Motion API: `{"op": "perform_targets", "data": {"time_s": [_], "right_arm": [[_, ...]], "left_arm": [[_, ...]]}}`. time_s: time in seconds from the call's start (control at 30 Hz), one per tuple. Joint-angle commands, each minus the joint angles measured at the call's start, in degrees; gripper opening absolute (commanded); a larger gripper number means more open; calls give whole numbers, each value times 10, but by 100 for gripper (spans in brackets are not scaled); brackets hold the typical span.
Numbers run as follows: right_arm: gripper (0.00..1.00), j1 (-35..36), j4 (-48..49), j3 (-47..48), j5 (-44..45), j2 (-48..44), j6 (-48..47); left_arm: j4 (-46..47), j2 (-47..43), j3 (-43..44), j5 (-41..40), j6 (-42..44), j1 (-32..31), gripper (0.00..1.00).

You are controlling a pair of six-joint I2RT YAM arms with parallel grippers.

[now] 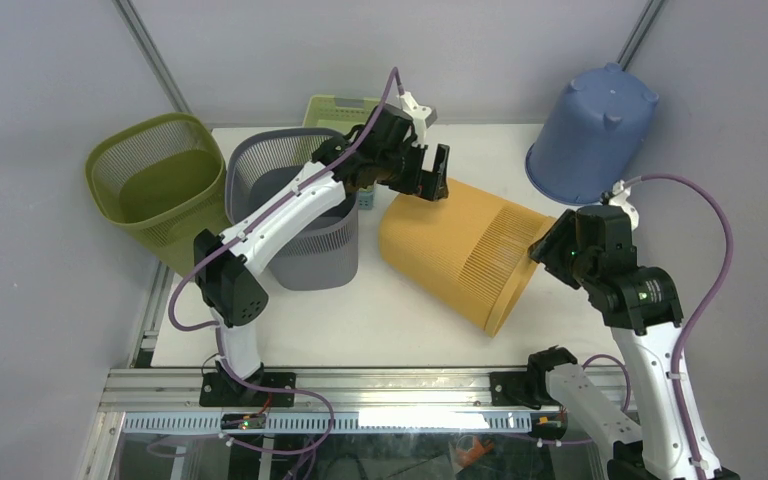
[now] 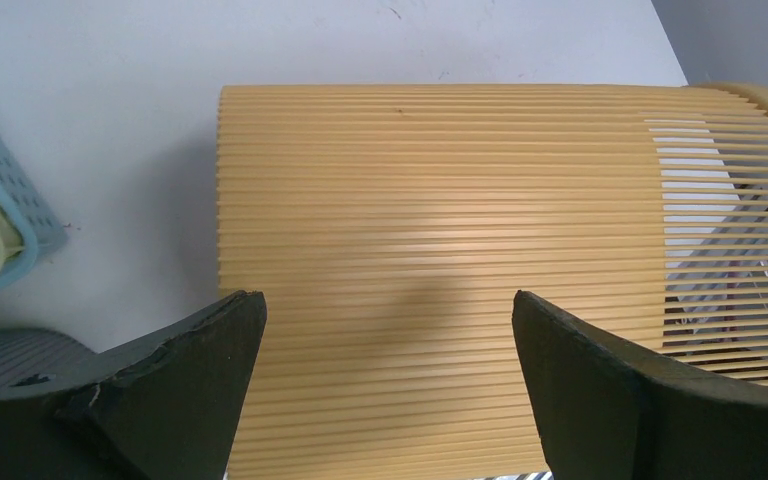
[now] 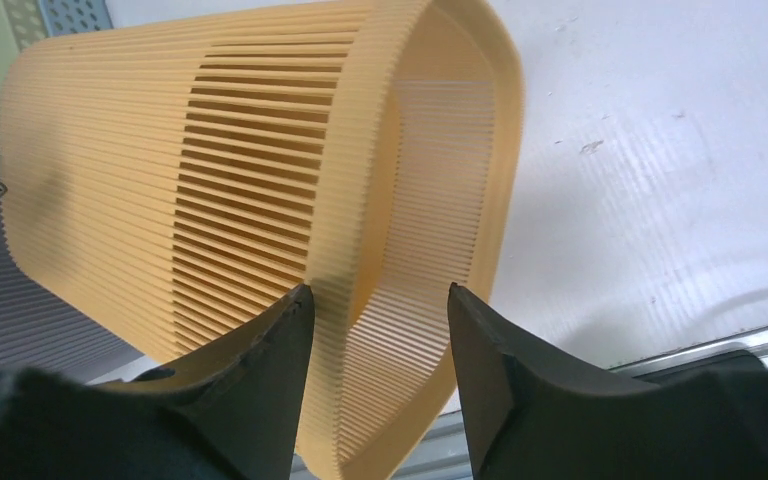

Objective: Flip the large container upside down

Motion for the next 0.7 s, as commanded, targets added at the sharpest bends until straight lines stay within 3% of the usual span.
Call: {"op": "perform_targets", "data": {"time_s": [0.0, 0.23, 0.43, 0.53, 0.67], "right_arm": [[54, -2, -34, 13, 73, -17, -27], [52, -2, -71, 16, 121, -35, -27], [54, -2, -58, 77, 77, -42, -20], [65, -2, -27, 112, -6, -36, -20], [76, -2, 27, 67, -126, -22, -8]], "left_arm": [[15, 17, 43, 23, 0, -29, 99], [15, 41, 77, 65, 5, -53, 99], [29, 39, 89, 120, 0, -53, 99], [29, 31, 101, 115, 5, -52, 99], [10, 17, 132, 88, 10, -33, 99]]}}
